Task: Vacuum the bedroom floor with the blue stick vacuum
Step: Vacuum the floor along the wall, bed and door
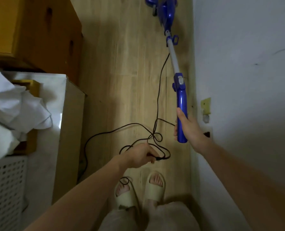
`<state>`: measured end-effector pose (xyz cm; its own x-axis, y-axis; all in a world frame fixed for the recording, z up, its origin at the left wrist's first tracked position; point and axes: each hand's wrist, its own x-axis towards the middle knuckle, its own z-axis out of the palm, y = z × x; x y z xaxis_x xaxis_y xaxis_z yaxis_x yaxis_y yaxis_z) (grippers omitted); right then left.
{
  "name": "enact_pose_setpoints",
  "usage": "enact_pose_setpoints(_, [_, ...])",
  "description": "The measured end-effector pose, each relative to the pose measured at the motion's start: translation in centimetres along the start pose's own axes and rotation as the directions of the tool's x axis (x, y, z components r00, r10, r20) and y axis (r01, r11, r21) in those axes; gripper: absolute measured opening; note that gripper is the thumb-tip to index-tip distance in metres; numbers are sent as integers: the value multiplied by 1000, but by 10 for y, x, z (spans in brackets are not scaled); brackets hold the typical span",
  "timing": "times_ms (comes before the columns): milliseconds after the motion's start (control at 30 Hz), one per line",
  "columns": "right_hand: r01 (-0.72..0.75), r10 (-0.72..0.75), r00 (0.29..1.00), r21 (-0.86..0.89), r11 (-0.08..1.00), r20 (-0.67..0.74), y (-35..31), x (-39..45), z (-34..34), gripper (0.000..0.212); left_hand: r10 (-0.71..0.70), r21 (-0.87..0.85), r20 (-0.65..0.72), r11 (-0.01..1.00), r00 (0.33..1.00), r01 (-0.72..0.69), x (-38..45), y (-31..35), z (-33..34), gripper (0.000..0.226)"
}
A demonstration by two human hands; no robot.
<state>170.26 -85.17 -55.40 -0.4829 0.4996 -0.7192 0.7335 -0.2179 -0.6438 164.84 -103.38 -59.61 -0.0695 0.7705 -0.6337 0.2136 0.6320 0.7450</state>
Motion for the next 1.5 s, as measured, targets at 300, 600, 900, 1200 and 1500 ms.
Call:
enact_pose_setpoints(300, [-28, 28, 999, 7, 1000, 44, 63, -49, -12, 38, -150, 156, -88, 974, 985, 163, 5, 0, 33, 22])
enact_pose_setpoints(600, [-47, 46, 998, 27, 999, 36, 63, -54, -13, 40, -367, -317, -330, 911, 870, 264, 5, -1, 34, 32])
enact_pose_setpoints(900, [23, -22, 1000, 116, 993, -10, -14, -137, -27, 51, -368, -953, -257, 250, 893, -171, -32, 141, -24, 37])
enact_pose_setpoints(1200, [31, -31, 998, -18, 999, -48, -60, -284, -72, 44, -300, -926, -193, 371, 934, -72, -132, 276, -22, 35])
enact_pose_setpoints(1500, [-20, 9, 996, -118, 993, -89, -55, -396, -83, 62, -331, -913, -116, 407, 936, 31, -223, 317, 32, 40])
